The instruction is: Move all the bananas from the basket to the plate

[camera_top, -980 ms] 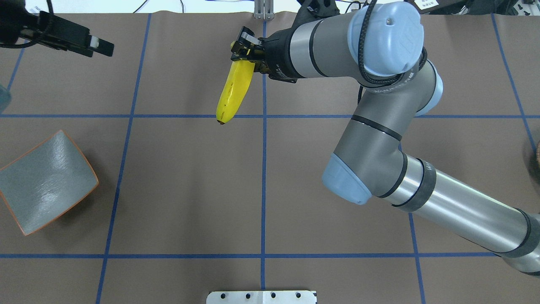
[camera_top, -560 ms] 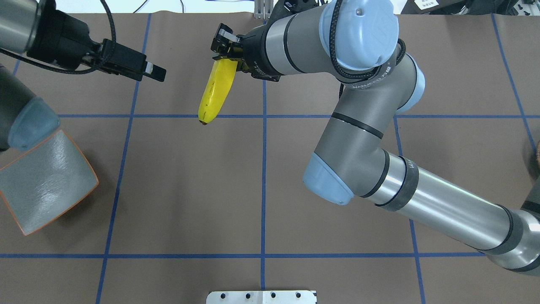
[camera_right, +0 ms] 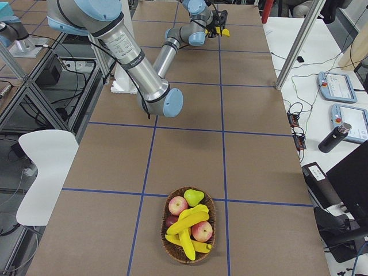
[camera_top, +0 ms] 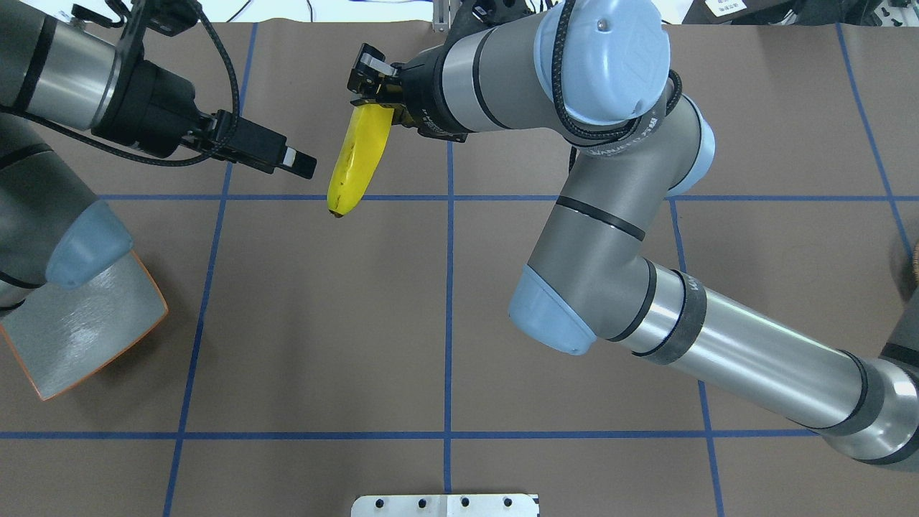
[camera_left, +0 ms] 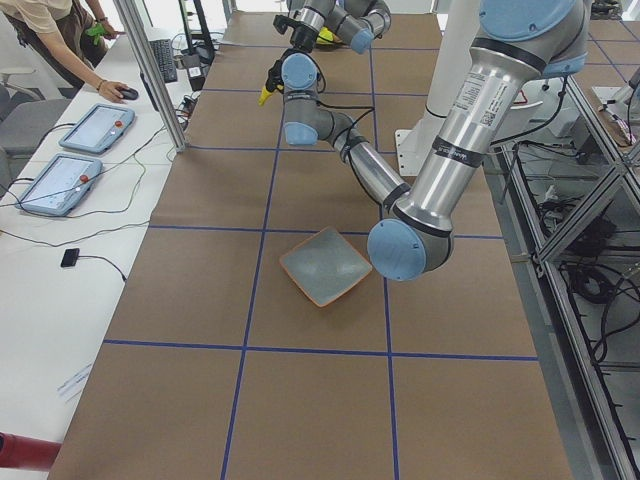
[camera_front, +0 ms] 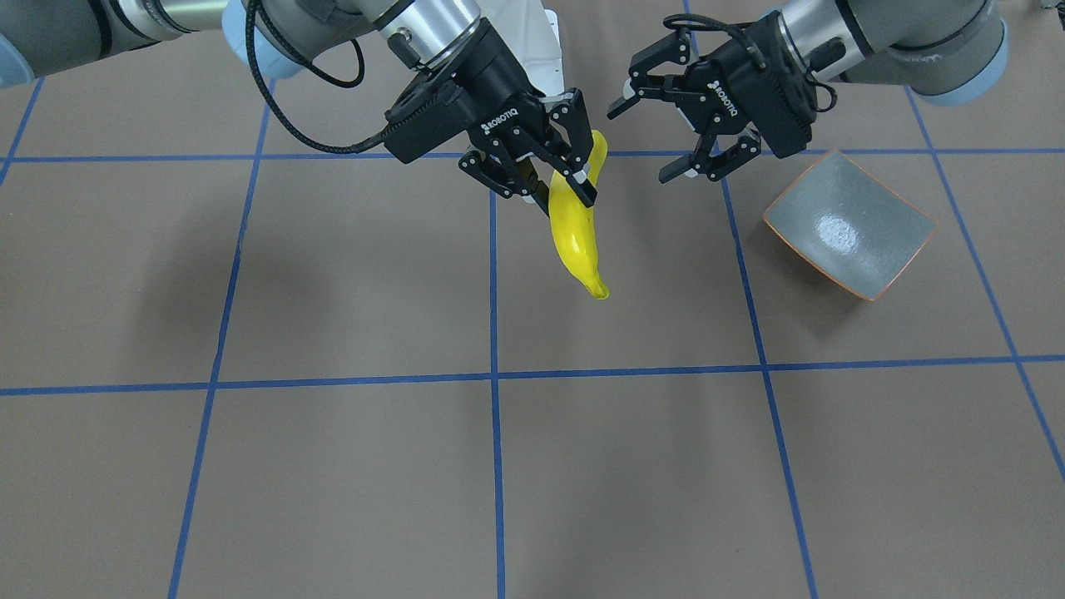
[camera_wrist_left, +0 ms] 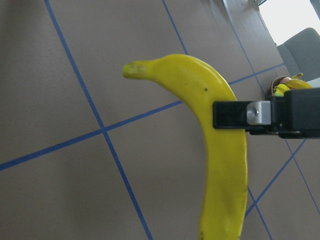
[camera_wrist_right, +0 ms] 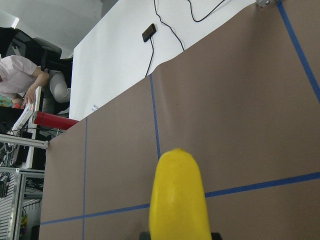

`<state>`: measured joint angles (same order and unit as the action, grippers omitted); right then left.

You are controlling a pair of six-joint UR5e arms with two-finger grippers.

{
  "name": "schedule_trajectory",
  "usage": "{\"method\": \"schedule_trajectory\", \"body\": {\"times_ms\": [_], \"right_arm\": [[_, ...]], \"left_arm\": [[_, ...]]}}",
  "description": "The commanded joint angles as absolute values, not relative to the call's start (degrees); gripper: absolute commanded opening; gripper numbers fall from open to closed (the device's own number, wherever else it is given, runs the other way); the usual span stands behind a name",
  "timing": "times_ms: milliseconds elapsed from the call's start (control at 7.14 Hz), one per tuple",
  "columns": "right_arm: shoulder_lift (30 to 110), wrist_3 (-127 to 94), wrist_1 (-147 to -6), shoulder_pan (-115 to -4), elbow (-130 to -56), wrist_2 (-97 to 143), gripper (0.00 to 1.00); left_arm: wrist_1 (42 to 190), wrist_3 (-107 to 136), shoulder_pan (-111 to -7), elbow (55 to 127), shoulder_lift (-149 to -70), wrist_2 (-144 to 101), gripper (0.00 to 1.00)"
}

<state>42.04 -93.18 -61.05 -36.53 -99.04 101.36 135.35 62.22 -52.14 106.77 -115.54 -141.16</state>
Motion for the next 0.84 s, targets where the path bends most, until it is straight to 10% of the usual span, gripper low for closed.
{"method": "schedule_trajectory", "body": {"times_ms": [0, 420, 700], "right_arm": [[41.5, -93.2, -61.0, -35.3, -99.1, 99.9, 0.00], [41.4, -93.2, -61.0, -33.8, -99.1, 98.7, 0.00], [41.2, -93.2, -60.9, -33.5, -99.9, 98.8, 0.00]], "left_arm": [[135.4, 62.2, -50.6, 107.0, -116.3, -141.2, 1.00], [135.4, 62.1, -49.7, 106.9, -117.3, -141.1, 0.99], [138.1, 62.1, -49.7, 106.6, -117.3, -141.0, 0.79]]}}
